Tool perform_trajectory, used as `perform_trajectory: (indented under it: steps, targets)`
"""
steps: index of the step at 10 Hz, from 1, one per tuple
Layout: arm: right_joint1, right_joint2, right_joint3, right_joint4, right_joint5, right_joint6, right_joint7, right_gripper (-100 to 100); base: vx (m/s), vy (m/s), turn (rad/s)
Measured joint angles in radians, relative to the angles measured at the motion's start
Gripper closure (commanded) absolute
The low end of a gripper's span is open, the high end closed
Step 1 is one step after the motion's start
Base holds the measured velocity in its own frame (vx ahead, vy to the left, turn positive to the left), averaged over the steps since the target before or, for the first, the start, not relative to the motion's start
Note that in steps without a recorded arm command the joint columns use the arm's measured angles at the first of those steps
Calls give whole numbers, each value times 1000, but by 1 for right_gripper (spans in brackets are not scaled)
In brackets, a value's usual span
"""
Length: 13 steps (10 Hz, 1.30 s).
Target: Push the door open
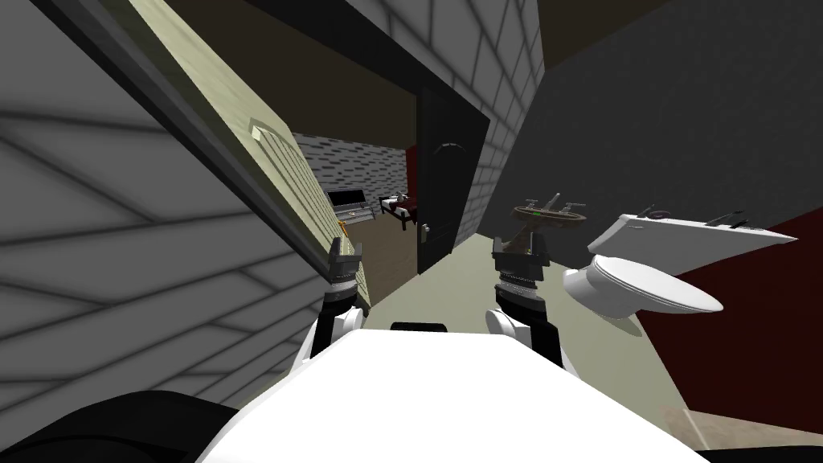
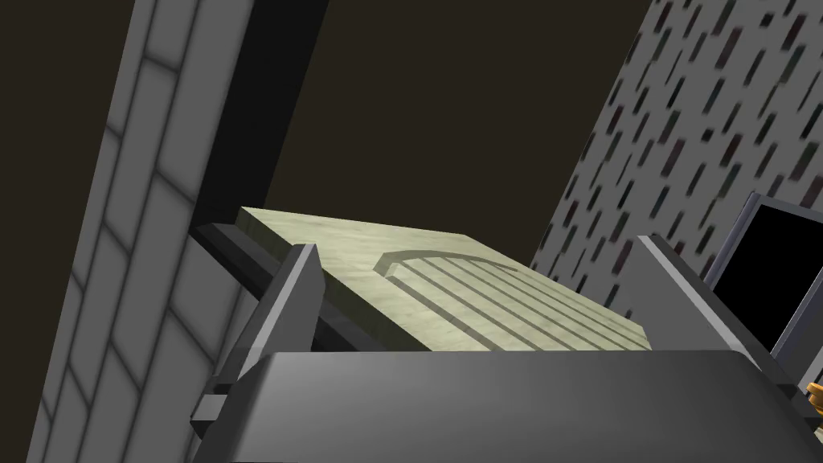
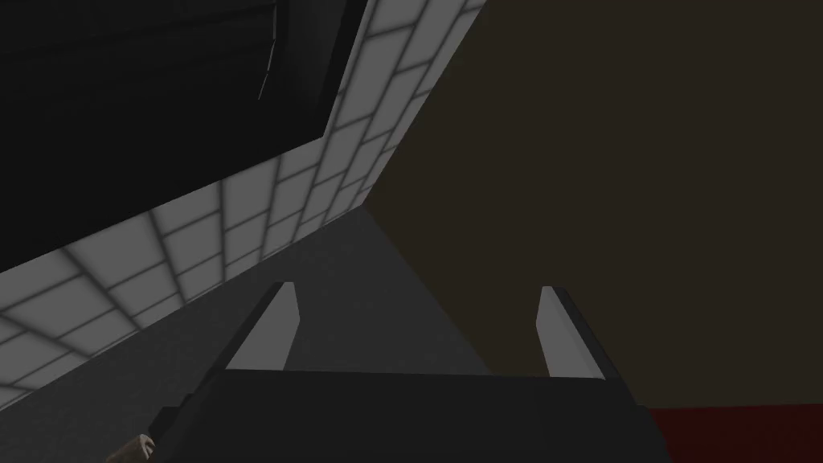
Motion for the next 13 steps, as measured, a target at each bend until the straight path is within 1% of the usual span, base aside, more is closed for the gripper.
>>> perform_trajectory:
  steps: [1,4,5,6,7,8,9,11,12,13]
  targets:
    - [-16,-3,3,19,1,6,3,-100,34,-65,46]
    - [-55,-8,14,79,7,6,2,-100,9,-71,29]
    - [-78,-11,19,118,10,2,4,-100,39,-92,46]
    - [-103,-19,16,152,8,6,1,-100,61,-95,56]
    - [-125,-19,26,191,13,5,2,-100,75,-91,60]
    - [-142,-21,35,214,16,9,3,-100,51,-64,18]
    - [-153,-23,38,238,16,12,3,-100,34,-63,20]
    - [-209,-30,45,314,21,9,3,-100,46,-65,51]
    - [-221,-27,52,338,24,16,6,-100,45,-58,40]
    - [-231,-31,58,361,26,18,5,-100,36,-50,21]
